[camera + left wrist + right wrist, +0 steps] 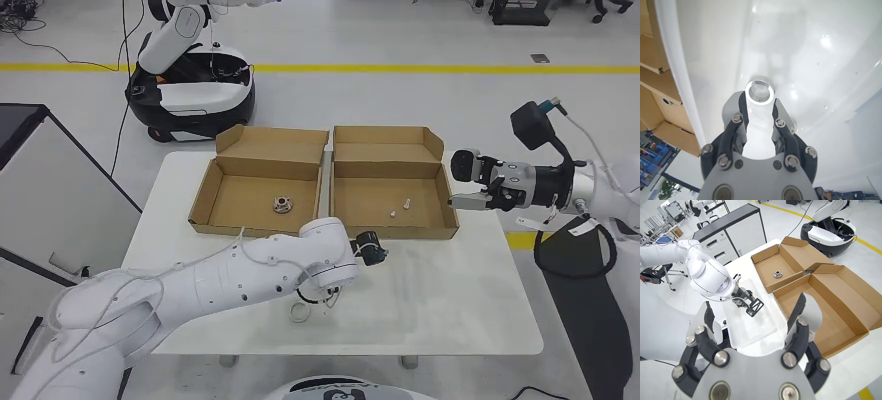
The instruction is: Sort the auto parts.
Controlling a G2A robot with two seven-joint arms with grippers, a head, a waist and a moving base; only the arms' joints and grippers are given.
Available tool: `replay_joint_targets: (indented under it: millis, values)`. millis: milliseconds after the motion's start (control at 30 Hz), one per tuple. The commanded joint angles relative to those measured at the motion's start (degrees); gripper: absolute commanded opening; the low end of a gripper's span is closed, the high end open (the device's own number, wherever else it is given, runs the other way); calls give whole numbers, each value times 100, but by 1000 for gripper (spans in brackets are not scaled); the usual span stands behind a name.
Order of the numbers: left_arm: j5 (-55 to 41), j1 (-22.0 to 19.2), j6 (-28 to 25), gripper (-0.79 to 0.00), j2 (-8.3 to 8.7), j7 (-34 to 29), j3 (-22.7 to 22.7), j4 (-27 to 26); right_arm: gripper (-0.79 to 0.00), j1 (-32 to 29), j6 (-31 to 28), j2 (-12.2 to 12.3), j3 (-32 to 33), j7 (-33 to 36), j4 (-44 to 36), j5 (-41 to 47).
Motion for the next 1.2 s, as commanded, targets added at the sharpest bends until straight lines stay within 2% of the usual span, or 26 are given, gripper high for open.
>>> replay_joint_targets:
  millis: [0, 433, 733, 967, 1133, 1167]
  values:
    - [50, 25, -25, -489, -45, 0, 0, 79, 0, 0, 0, 0, 0, 0, 0, 0]
    - [204, 76, -106, -499, -227, 0, 0, 472, 0, 0, 0, 0, 0, 0, 0, 0]
    - [298, 157, -192, -459, -325, 0, 0, 628, 0, 0, 0, 0, 0, 0, 0, 0]
    - [299, 186, -211, -416, -295, 0, 0, 561, 0, 0, 0, 0, 0, 0, 0, 0]
    - [280, 245, -423, -397, -238, 0, 0, 443, 0, 0, 0, 0, 0, 0, 0, 0]
    - [294, 260, -462, -372, -225, 0, 0, 434, 0, 0, 0, 0, 0, 0, 0, 0]
